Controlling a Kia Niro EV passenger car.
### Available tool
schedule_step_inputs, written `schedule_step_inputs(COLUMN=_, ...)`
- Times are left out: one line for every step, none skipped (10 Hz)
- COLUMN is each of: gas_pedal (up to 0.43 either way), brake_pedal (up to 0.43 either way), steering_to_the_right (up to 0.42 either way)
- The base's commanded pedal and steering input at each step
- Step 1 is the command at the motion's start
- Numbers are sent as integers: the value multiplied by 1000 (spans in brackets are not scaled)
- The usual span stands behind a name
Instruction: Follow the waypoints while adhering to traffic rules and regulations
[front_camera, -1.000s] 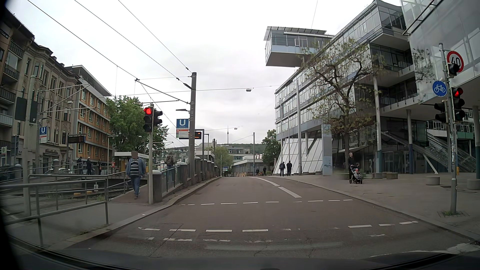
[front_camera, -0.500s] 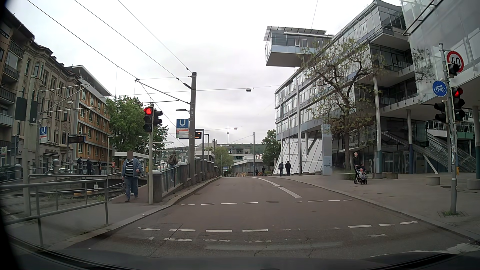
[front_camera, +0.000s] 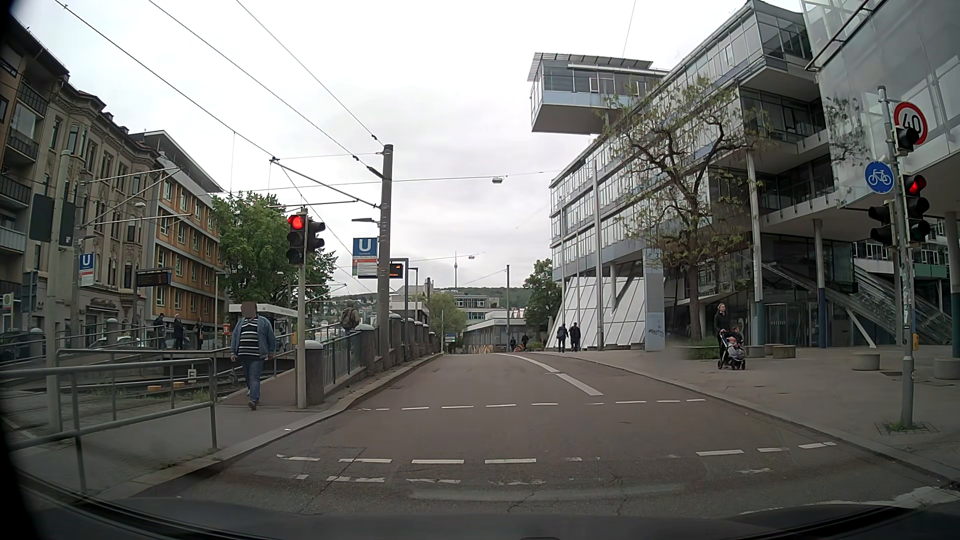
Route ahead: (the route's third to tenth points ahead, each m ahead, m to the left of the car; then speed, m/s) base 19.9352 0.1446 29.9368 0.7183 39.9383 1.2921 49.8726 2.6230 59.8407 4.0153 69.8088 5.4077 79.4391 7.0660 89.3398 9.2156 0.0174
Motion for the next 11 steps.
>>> schedule_step_inputs(gas_pedal=0, brake_pedal=238, steering_to_the_right=-2)
schedule_step_inputs(gas_pedal=0, brake_pedal=238, steering_to_the_right=-2)
schedule_step_inputs(gas_pedal=0, brake_pedal=238, steering_to_the_right=-1)
schedule_step_inputs(gas_pedal=0, brake_pedal=238, steering_to_the_right=-2)
schedule_step_inputs(gas_pedal=0, brake_pedal=238, steering_to_the_right=-2)
schedule_step_inputs(gas_pedal=0, brake_pedal=238, steering_to_the_right=-2)
schedule_step_inputs(gas_pedal=0, brake_pedal=238, steering_to_the_right=-2)
schedule_step_inputs(gas_pedal=0, brake_pedal=238, steering_to_the_right=-2)
schedule_step_inputs(gas_pedal=0, brake_pedal=238, steering_to_the_right=-2)
schedule_step_inputs(gas_pedal=0, brake_pedal=238, steering_to_the_right=-2)
schedule_step_inputs(gas_pedal=0, brake_pedal=238, steering_to_the_right=-2)
